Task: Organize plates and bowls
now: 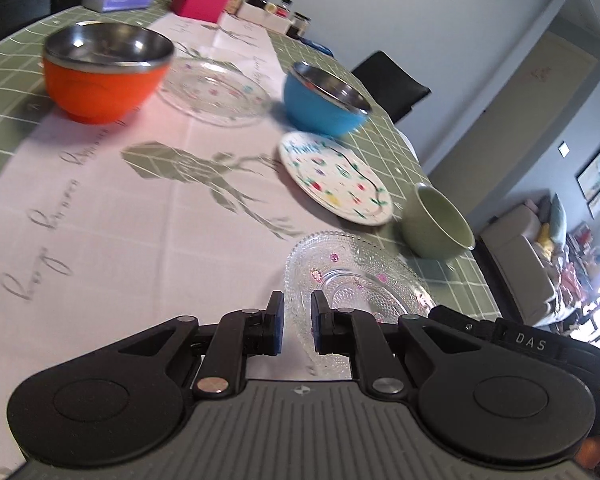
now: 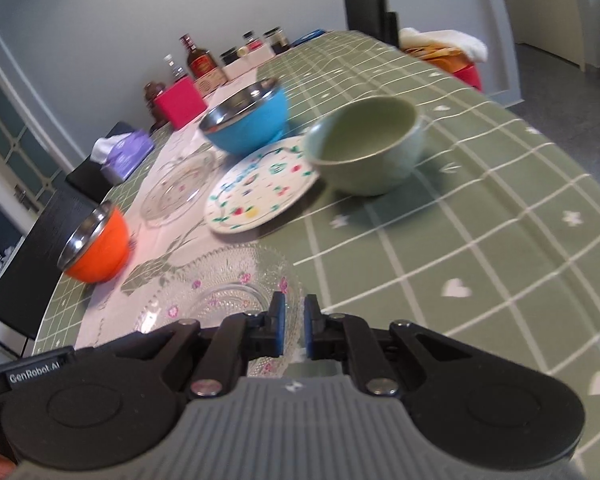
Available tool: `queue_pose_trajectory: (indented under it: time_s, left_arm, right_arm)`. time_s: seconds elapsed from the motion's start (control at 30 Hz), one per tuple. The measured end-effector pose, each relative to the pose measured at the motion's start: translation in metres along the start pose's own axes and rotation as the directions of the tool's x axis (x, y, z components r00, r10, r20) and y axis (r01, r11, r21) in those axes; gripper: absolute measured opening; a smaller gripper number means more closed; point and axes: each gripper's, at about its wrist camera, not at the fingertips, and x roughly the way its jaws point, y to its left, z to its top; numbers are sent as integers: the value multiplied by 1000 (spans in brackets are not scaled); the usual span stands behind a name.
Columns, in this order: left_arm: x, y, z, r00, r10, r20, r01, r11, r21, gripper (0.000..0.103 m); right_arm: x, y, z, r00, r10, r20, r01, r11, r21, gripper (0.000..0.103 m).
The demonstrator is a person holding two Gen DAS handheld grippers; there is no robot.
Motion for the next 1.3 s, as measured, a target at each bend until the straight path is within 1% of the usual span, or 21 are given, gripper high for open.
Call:
queue_pose_trajectory:
  time_s: [0.2, 0.37, 0.5, 0.67, 0.87, 0.9, 0.93, 0.97, 1.0, 1.03, 1.1, 1.13, 1.2, 1.3]
  left_arm:
    - [15, -25, -11, 1000, -16, -22, 17, 999, 37, 15]
    - [21, -37, -18, 999, -25, -41, 27, 998, 64, 15]
    - [24, -40, -22, 998, -16, -56, 21, 997, 81, 15]
    - [24, -43, -24, 999, -7, -53, 13, 994, 104, 15]
    - [24, -40, -23, 998, -25, -52, 29, 995, 94, 15]
    - [23, -39, -23, 999, -27, -48, 31, 995, 94, 17]
    - [22, -39, -22, 999, -28, -43, 32, 995, 96, 23]
    - [20, -38, -21, 999, -28, -33, 31, 995, 97, 26]
    - [18, -36, -20, 999, -28, -22, 30, 995, 96, 32]
    - [15, -35, -18, 1000, -28, -12, 29, 995, 95, 36]
    - [10, -30, -13, 1000, -28, 9, 27, 996, 90, 40]
    - [8, -28, -10, 999, -28, 18, 26, 996, 87, 44]
    - [5, -24, -2, 999, -36, 35, 32, 996, 84, 47]
    - [3, -18, 11, 998, -43, 47, 39, 996, 81, 51]
  right_arm:
    - [-8, -27, 4, 998, -47, 29, 46, 998, 35, 7]
    - [-12, -42, 5, 996, -76, 49, 73, 996, 50, 7]
    - [-13, -48, 4, 996, -79, 45, 76, 995, 64, 7]
    - [-12, -50, 1, 996, -84, 42, 80, 994, 76, 9]
    - [-12, -48, 1, 995, -87, 40, 84, 994, 75, 10]
    - [-12, -47, 1, 996, -84, 41, 81, 994, 72, 13]
    - [-13, -46, 1, 995, -85, 45, 82, 994, 66, 15]
    - [-14, -44, 1, 995, -88, 54, 85, 995, 57, 17]
    - [-16, -41, 2, 993, -95, 65, 92, 995, 45, 25]
    - [-18, -38, 3, 992, -102, 79, 99, 995, 30, 37]
    - [-22, -31, 5, 987, -117, 107, 117, 993, 3, 42]
    - [-24, -28, 7, 986, -115, 118, 117, 993, -11, 42]
    - [-26, -19, 11, 987, -99, 127, 103, 994, -24, 45]
    - [-23, -7, 18, 989, -72, 130, 76, 997, -25, 55]
